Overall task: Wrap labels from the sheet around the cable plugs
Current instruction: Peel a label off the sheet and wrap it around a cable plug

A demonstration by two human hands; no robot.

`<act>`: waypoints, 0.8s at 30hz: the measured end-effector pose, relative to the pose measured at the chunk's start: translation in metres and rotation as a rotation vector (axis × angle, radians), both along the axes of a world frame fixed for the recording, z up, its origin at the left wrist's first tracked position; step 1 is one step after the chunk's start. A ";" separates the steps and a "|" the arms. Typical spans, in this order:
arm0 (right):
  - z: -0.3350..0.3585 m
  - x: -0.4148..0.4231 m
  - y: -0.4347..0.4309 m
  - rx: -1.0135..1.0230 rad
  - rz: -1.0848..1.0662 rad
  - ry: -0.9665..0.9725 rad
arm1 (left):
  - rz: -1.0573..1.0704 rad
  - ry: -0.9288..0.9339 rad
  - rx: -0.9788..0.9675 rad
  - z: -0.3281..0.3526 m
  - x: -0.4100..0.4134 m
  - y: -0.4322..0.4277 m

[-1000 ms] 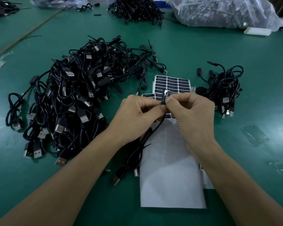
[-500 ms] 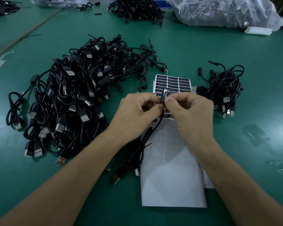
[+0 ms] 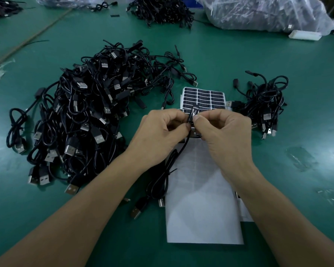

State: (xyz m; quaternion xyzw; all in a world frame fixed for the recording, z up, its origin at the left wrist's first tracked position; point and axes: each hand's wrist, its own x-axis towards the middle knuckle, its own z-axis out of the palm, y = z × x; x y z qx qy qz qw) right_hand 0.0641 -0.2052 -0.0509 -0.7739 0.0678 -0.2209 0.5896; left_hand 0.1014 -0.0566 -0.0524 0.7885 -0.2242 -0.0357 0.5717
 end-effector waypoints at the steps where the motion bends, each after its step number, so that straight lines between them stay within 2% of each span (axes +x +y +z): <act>1: 0.000 0.000 0.000 0.001 0.000 -0.001 | -0.001 0.003 -0.001 0.000 0.000 0.000; 24: 0.002 0.001 -0.001 0.073 -0.017 0.048 | 0.000 0.058 0.006 0.002 -0.002 -0.001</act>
